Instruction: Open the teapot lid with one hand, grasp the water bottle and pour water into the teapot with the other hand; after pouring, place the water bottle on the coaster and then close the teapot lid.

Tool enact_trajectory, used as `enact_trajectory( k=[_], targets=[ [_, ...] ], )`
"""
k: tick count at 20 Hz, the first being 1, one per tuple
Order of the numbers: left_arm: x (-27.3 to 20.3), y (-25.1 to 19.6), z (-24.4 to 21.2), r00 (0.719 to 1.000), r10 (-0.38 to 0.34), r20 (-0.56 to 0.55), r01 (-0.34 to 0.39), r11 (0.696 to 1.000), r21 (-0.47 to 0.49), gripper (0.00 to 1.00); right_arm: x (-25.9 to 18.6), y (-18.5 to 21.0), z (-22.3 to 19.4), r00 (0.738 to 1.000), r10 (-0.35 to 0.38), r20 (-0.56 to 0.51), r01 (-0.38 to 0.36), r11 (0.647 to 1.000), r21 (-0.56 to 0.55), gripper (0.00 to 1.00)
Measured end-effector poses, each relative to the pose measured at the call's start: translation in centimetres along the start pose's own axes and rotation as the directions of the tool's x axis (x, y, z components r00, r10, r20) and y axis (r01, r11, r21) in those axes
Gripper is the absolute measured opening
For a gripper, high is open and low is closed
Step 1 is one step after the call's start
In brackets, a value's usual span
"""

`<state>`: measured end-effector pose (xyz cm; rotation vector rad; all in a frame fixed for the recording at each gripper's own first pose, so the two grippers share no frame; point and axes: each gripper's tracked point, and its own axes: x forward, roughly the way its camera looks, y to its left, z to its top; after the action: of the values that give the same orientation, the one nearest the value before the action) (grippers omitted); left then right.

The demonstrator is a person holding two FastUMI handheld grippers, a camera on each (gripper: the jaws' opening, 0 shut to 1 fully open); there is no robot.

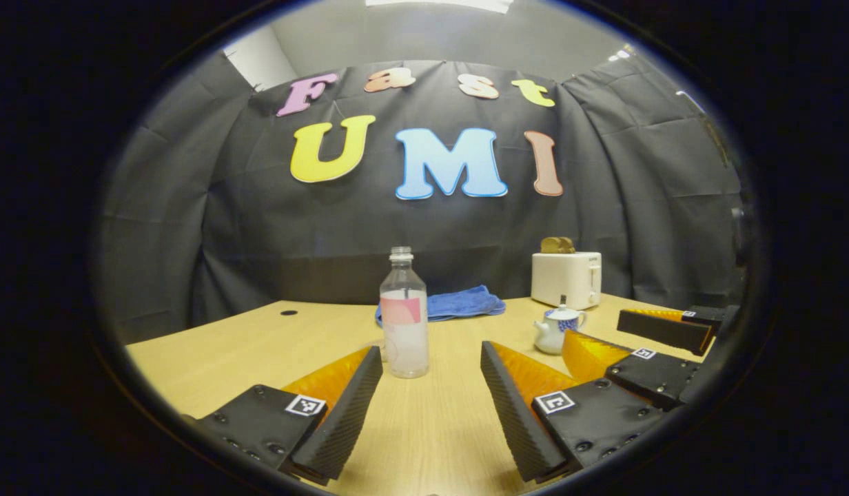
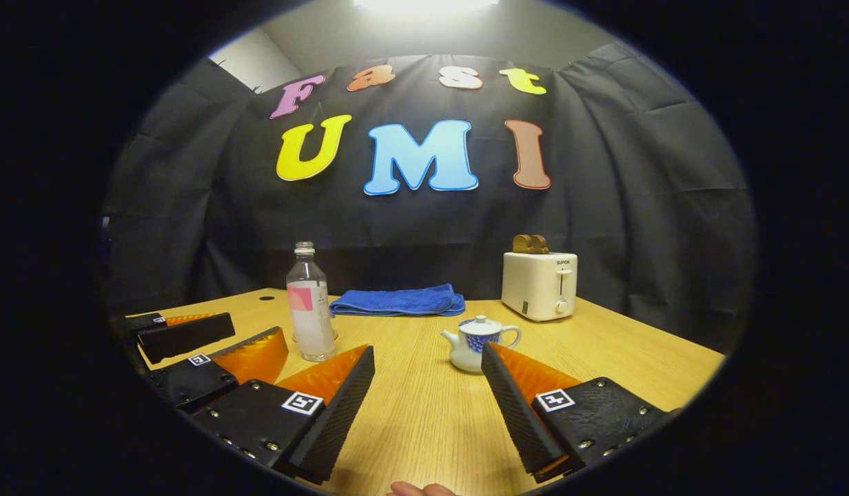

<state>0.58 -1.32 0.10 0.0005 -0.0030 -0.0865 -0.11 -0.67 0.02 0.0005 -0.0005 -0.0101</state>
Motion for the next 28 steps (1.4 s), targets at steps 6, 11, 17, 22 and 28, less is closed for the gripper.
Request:
enact_trajectory(
  k=[6,11,17,22,28],
  targets=[
    [0.7,0.0,0.0,1.0,-0.006,0.002,0.006,1.0,-0.002,1.0,1.0,-2.3,0.0,1.0,-0.023,-0.003,0.023,1.0,0.003,0.96],
    [2.3,0.0,-0.6,1.0,0.005,-0.029,-0.004,1.0,0.005,1.0,2.7,-4.1,0.0,0.994,-0.108,-0.004,0.108,0.994,0.004,0.97],
    [3.9,-1.4,0.0,0.997,-0.071,0.006,0.072,0.997,-0.002,1.0,7.1,-5.4,0.1,0.992,-0.129,-0.007,0.129,0.992,0.004,0.96],
    [6.5,-1.0,-0.4,0.998,-0.064,-0.016,0.064,0.998,0.01,1.0,10.3,-6.2,0.4,0.99,-0.141,-0.001,0.141,0.99,0.0,0.96],
    [9.3,1.3,2.7,0.998,-0.055,0.007,0.055,0.998,-0.037,1.0,13.4,-7.1,-0.1,0.986,-0.139,-0.091,0.143,0.989,0.038,0.65]
  ],
)
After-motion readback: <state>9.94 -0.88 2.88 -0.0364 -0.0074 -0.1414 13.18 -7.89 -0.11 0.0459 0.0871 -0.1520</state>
